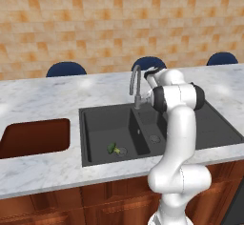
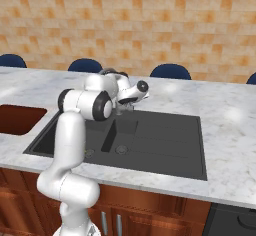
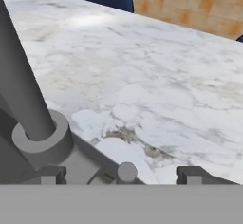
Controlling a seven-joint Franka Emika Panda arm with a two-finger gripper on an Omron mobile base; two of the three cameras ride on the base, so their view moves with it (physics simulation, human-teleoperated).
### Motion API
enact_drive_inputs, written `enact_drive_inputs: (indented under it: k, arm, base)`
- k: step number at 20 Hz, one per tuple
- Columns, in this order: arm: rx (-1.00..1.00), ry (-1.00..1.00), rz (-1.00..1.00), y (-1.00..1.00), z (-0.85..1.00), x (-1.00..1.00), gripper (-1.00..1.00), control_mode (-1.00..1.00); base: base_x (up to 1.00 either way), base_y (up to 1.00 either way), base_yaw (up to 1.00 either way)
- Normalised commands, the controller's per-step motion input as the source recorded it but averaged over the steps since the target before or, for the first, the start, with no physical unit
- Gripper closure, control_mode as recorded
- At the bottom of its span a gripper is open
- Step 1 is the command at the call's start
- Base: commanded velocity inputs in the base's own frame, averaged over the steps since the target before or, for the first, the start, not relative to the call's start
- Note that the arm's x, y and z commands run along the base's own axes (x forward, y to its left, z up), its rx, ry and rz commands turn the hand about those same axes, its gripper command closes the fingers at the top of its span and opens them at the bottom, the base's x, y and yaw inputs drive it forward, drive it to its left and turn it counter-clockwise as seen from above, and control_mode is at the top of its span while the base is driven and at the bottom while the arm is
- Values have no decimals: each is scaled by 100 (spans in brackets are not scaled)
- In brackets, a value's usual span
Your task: Pick up all produce items and place them in the sink. Turn on the sink faucet to wash them. Then turn the sink off and put them in the tray.
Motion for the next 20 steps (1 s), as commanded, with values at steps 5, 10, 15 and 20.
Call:
enact_drive_inputs:
  k: [5, 10, 15, 20]
  arm:
    - [0, 0, 1, 0, -4, 5, 100, -100]
    - [0, 0, 0, 0, 0, 0, 100, -100]
    - [0, 0, 0, 0, 0, 0, 100, -100]
    - [0, 0, 0, 0, 0, 0, 100, -100]
  base:
    - [0, 0, 0]
    - [0, 0, 0]
    - [0, 0, 0]
    - [0, 0, 0]
